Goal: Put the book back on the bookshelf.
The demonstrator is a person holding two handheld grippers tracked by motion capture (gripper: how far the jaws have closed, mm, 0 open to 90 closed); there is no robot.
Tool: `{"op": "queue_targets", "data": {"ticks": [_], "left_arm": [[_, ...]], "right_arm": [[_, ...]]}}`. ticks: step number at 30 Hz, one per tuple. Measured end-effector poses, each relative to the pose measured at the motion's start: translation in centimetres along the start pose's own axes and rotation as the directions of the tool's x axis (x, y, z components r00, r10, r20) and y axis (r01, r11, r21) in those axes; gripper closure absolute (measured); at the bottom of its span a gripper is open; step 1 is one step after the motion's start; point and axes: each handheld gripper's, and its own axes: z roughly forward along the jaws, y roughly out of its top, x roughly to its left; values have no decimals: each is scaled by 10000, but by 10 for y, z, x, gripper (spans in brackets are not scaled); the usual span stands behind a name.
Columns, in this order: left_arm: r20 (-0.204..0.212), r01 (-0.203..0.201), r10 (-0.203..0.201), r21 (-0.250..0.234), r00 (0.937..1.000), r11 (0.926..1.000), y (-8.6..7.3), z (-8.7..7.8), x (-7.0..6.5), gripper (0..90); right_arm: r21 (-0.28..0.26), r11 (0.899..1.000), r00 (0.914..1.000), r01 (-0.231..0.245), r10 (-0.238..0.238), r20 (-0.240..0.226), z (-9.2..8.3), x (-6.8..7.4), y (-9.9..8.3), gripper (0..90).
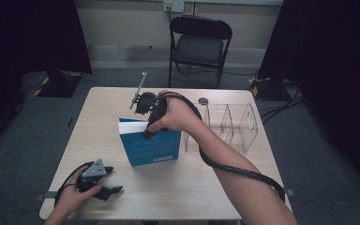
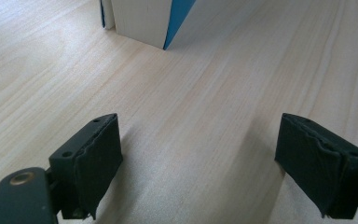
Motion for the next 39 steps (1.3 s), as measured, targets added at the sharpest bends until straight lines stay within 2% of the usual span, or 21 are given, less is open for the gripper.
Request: {"op": "queue_targets", "data": {"ticks": [6,9,11,16,19,21,26,33,39], "left_arm": [[-11,-33,33,4,10000,10000,0,0,0,136],[-8,-39,39,7,10000,10000,0,0,0,135],[-11,-39,39,9,10000,10000,0,0,0,134],[-14,-35,35,25,10000,10000,0,0,0,133],[77,36,-37,32,10000,10000,0,1,0,130],[113,66,-66,9,9999,10000,0,1,0,128],[137,63,-63,-32,9999,10000,0,1,0,127],[73,35,-36,28,10000,10000,1,1,0,126],[75,41,-41,25,10000,10000,1,1,0,126]], "right_arm": [[298,9995,9997,139,-145,178,6,-4,-11,494],[151,9999,9999,24,-26,163,6,-4,-13,522],[197,9992,9992,-351,347,185,5,-3,-13,541],[165,9964,9958,-836,829,396,3,2,-13,590],[271,9959,9954,-864,852,435,3,7,-12,600],[499,9945,9954,-920,905,314,2,11,-11,604],[475,9887,9897,-1419,1426,-123,-2,15,-18,607],[409,9894,9902,-1392,1385,195,-2,20,-20,601],[341,9969,9968,-705,691,397,-2,25,-19,583]]}}
